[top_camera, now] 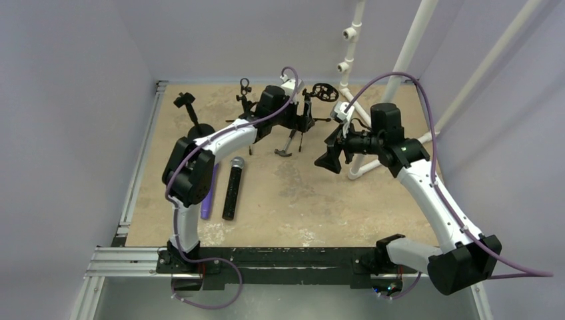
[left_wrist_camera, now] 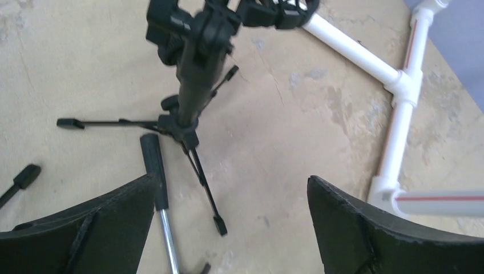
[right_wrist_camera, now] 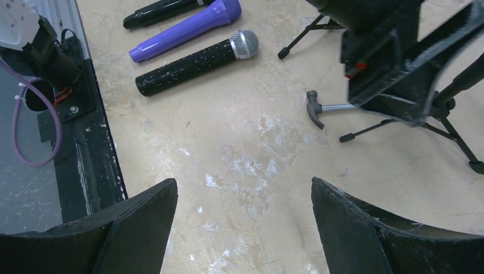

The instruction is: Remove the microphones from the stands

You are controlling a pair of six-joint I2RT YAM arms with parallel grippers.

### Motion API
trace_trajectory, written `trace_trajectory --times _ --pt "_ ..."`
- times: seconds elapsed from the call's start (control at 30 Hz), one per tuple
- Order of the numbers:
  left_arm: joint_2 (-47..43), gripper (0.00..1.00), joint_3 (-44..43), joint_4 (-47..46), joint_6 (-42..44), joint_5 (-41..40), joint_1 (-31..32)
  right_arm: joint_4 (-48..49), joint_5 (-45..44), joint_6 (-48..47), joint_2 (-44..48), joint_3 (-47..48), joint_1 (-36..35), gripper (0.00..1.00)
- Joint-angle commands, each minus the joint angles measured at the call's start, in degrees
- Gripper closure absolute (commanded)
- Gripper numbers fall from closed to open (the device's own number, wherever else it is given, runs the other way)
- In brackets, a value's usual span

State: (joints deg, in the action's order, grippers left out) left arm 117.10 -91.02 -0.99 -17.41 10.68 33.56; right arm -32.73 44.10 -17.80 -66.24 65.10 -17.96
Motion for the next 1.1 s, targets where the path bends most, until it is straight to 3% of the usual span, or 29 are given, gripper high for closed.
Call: trace_trajectory --times 0.0,0.2,0.3,0.5,0.8,1.07 --pt "-9.9 0.0 5.1 2.4 2.7 3.2 0.2 3.0 -0.6 2.0 1.7 0.2 0.4 0.14" --pt "-20.8 0.0 11.9 8.5 10.2 4.4 0.1 2.0 -3.0 2.5 1.6 2.1 0.4 0.11" --pt "-26.8 0.0 15.7 10.3 13.5 4.6 0.1 2.7 -3.6 2.4 2.0 2.3 0.4 0.02" --pt "-39.9 0.0 23.5 12.5 19.2 2.1 -0.3 -0.6 -5.9 -0.8 2.8 3.9 0.4 0.01" --pt "-51.3 0.0 22.1 27.2 24.5 -2.9 -3.6 -6.4 -6.1 -2.2 2.1 7.2 0.4 0.01" --pt "-61.3 0.0 24.0 31.0 23.8 -8.8 -9.5 -5.1 -6.5 -2.1 4.9 5.3 0.4 0.01"
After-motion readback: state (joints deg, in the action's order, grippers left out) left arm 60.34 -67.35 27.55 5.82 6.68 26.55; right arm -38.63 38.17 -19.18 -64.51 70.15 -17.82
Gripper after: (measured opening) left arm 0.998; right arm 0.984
